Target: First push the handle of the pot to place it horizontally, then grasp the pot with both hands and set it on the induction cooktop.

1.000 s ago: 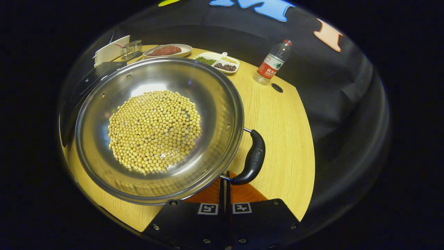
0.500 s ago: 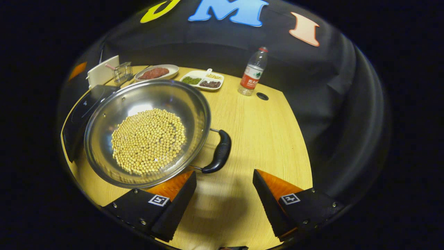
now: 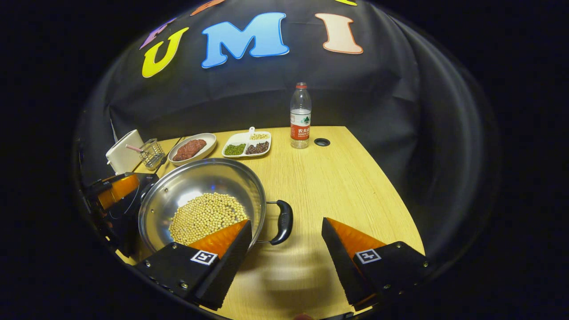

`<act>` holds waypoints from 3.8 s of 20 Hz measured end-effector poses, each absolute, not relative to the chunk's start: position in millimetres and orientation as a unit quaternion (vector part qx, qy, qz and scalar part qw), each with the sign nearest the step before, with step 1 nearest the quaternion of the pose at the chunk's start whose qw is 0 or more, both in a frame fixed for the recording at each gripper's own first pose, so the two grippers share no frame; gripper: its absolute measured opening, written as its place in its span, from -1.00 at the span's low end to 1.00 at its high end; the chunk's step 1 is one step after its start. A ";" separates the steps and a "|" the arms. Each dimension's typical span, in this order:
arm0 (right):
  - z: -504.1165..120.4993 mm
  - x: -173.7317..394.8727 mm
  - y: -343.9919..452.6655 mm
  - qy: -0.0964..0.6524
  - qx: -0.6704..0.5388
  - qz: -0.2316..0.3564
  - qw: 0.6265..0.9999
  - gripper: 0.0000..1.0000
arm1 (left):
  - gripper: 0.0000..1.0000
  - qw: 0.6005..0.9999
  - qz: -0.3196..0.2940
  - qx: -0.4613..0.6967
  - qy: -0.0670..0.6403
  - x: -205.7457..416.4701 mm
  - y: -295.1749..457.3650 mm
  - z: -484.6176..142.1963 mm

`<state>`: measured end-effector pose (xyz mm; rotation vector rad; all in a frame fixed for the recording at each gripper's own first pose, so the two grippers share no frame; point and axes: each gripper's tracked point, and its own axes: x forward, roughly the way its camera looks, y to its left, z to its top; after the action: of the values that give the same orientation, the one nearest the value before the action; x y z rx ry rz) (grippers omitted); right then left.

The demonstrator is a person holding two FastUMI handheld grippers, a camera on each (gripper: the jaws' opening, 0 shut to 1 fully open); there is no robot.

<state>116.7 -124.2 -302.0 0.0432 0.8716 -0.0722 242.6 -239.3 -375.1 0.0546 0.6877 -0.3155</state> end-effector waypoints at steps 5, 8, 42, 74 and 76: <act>-313.9 126.5 -113.9 0.428 0.027 -0.033 0.903 0.94 | 0.94 0.915 -0.155 0.036 0.370 243.1 -243.3 -408.4; -329.3 133.6 -111.2 0.442 0.043 -0.037 0.895 0.94 | 0.99 0.908 -0.159 0.050 0.384 243.3 -246.1 -423.7; -277.0 137.4 -35.1 0.447 0.055 0.001 0.893 -0.01 | 0.25 0.911 -0.092 0.034 0.400 230.6 -175.9 -381.1; -311.2 152.7 252.3 0.462 0.059 0.043 0.884 -0.01 | 0.36 0.912 -0.036 0.016 0.408 287.6 120.4 -413.4; -310.0 149.7 252.2 0.457 0.063 0.057 0.885 0.09 | 0.39 0.919 -0.028 0.036 0.392 288.4 122.6 -403.9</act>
<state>149.7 252.2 -310.0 0.1310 0.9512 0.1192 288.4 122.6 -403.9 0.0747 0.8056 -0.0583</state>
